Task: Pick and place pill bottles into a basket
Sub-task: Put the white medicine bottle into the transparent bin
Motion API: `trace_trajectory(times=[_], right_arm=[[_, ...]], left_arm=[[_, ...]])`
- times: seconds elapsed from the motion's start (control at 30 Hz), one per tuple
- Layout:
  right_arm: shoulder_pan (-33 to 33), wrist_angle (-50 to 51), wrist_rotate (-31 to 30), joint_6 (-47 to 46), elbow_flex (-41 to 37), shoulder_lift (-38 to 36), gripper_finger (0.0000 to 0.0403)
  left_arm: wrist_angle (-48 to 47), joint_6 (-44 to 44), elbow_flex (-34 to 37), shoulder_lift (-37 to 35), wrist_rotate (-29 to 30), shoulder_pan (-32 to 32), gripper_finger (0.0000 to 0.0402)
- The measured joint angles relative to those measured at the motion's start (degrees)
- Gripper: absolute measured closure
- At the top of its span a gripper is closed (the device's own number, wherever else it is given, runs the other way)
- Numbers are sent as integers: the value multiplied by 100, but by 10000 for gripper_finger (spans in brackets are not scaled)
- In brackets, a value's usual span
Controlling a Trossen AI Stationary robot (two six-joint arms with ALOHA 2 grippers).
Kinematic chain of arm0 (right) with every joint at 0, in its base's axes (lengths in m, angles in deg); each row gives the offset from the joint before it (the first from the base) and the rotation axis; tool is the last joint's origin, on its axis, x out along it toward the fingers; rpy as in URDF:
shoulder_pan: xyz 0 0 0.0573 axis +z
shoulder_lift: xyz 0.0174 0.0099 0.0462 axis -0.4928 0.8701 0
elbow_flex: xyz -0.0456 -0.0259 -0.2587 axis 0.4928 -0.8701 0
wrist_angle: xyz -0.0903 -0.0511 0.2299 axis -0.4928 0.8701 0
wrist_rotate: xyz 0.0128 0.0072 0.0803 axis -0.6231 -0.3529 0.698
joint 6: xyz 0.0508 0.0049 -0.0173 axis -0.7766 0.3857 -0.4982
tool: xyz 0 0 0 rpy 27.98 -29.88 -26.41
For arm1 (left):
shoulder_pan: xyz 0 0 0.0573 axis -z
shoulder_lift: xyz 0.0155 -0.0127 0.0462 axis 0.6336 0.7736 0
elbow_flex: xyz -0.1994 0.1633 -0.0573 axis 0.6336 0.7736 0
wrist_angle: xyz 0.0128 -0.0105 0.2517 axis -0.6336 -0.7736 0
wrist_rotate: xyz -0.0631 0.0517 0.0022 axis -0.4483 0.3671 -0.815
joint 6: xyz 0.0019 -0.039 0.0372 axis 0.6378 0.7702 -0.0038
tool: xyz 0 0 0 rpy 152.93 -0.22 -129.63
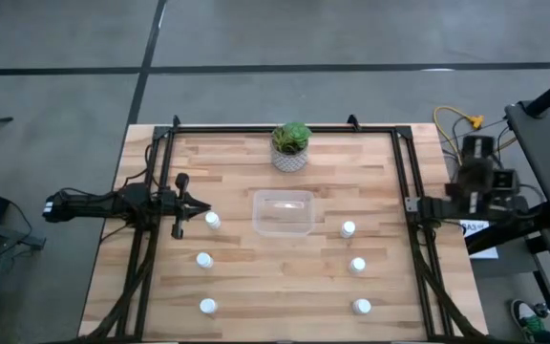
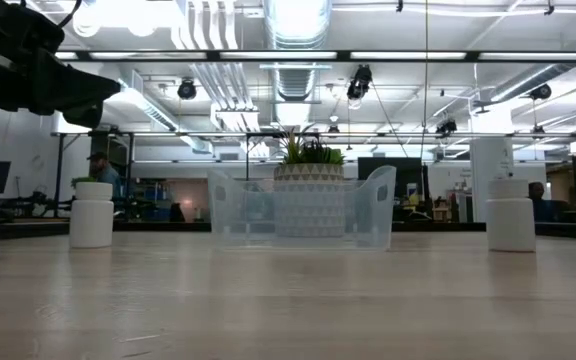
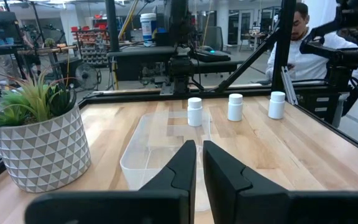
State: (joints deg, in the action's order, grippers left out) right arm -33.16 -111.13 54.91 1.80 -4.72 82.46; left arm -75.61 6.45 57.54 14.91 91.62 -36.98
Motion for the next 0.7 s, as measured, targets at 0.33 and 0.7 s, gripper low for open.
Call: trace_trajectory(times=[0.33,0.7], right_arm=[[-1,3522,-156,490,2900,1756,394],[-2,9378,-1421,223,6757,4141,394]], left_arm=[[1,0,0,0,-1,1,389],[0,0,0,0,0,1,389]])
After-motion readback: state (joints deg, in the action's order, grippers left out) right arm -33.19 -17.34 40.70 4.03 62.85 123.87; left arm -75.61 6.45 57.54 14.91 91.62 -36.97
